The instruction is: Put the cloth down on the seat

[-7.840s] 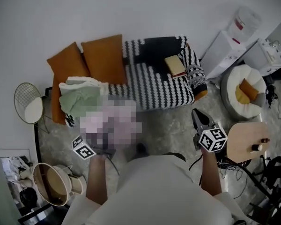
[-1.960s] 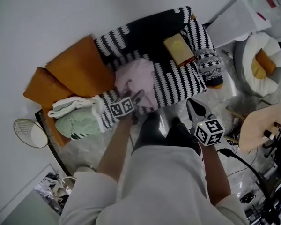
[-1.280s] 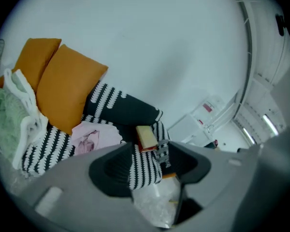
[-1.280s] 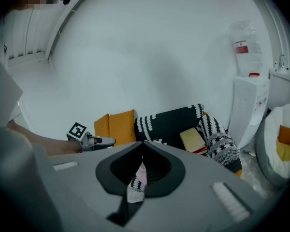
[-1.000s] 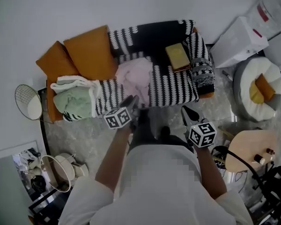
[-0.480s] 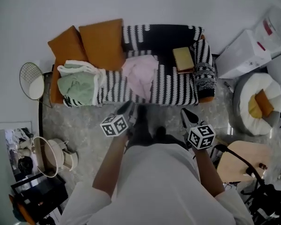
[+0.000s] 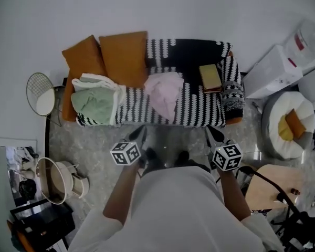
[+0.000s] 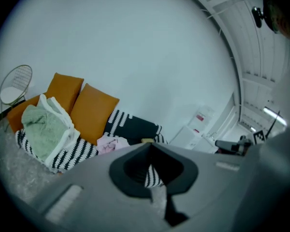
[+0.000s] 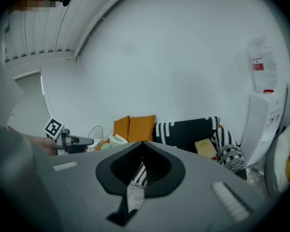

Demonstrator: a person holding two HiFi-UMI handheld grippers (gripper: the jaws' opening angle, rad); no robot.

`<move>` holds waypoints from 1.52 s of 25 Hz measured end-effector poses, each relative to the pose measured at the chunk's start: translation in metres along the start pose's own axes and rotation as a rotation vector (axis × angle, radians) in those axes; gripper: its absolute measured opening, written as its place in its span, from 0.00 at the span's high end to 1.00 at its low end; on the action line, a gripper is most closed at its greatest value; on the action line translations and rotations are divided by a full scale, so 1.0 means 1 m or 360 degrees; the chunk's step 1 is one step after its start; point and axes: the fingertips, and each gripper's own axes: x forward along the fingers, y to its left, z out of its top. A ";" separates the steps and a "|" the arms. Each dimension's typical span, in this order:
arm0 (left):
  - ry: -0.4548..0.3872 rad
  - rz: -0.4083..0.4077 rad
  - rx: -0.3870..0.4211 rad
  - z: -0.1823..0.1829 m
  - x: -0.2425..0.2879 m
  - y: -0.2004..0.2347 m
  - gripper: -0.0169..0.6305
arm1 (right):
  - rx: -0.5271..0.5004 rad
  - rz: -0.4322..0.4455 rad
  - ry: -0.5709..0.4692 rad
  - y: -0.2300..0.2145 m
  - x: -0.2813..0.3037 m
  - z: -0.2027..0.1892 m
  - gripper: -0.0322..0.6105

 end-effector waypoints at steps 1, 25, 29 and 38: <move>-0.0002 -0.0017 0.0011 0.006 -0.004 0.001 0.97 | 0.0005 -0.0015 -0.0007 0.004 0.002 0.002 0.95; -0.0046 -0.0457 0.0223 0.057 -0.050 0.000 0.97 | -0.0012 -0.0161 -0.0160 0.047 0.012 0.029 0.95; -0.0038 -0.0472 0.0228 0.056 -0.052 -0.003 0.97 | -0.0014 -0.0166 -0.0160 0.047 0.009 0.028 0.95; -0.0012 -0.0484 0.0220 0.046 -0.052 -0.011 0.97 | -0.0013 -0.0147 -0.0151 0.049 0.005 0.024 0.95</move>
